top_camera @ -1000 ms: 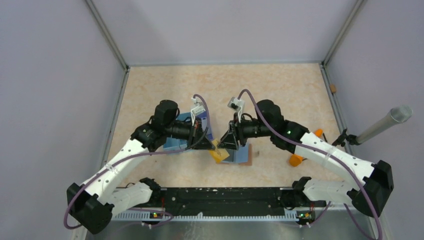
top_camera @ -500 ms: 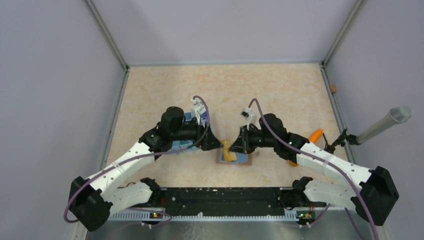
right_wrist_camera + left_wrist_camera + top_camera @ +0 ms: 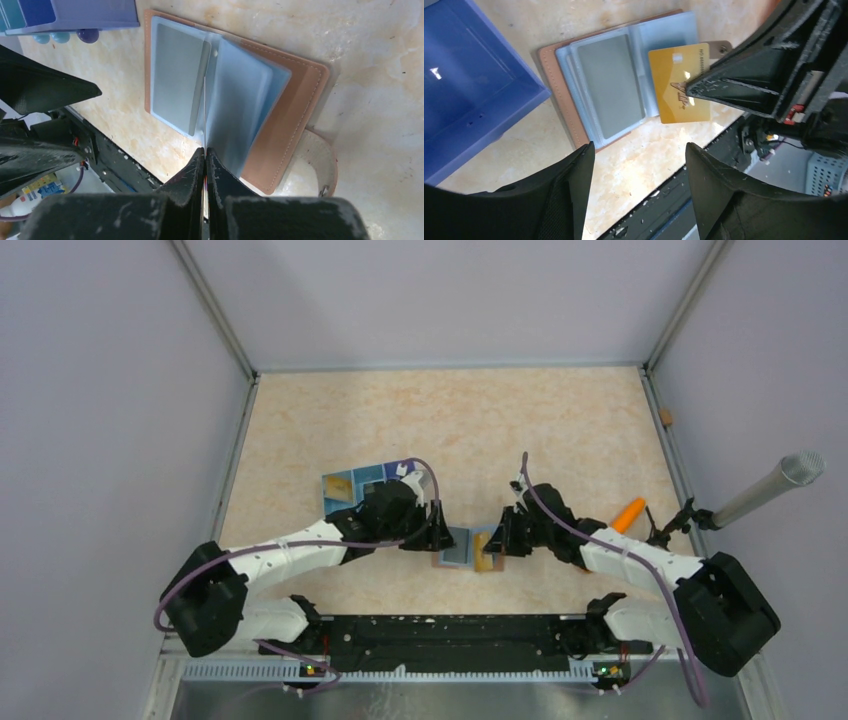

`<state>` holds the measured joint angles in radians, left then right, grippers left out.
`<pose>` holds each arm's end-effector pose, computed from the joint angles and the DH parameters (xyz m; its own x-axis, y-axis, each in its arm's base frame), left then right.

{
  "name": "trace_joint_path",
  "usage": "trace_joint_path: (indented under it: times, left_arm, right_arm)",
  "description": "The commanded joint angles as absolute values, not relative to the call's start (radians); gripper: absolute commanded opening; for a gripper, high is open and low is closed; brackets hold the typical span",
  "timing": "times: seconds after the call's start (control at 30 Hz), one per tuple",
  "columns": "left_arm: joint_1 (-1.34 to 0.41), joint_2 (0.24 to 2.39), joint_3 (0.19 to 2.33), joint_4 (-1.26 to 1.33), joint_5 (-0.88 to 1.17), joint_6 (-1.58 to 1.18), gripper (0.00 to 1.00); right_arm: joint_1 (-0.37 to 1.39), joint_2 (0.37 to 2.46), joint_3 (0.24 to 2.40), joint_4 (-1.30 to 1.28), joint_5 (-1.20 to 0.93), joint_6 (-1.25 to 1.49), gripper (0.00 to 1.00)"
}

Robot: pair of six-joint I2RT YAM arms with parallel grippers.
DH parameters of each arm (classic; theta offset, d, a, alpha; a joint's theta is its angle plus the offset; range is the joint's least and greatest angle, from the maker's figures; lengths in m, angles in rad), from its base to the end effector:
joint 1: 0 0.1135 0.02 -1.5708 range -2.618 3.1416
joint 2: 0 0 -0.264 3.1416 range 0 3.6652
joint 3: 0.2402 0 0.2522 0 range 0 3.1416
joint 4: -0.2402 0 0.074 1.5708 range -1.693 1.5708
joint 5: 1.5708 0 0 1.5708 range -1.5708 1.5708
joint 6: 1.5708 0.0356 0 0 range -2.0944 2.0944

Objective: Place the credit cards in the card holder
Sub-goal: Insert the credit card into the card holder.

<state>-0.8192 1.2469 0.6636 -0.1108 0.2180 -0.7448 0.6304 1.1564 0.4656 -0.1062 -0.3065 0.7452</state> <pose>0.1699 -0.1931 0.2094 -0.8816 -0.0259 -0.4713 0.3118 0.7176 -0.6227 0.1683 0.1361 0.1681 -0.9212 0.1281 -0.3673 -0.1464 0.7606 0.6325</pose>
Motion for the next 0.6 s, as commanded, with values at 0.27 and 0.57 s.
trace_joint_path:
  times: [0.27,0.57]
  left_arm:
    - [-0.845,1.390,0.678,-0.107,0.044,-0.817,0.69]
    - [-0.845,1.448,0.666,-0.072,0.054,-0.836,0.71]
  right_arm:
    - [0.584,1.194,0.402,0.119,-0.421,0.820,0.00]
    - [0.575,1.227,0.385,0.141,-0.413,0.837,0.00]
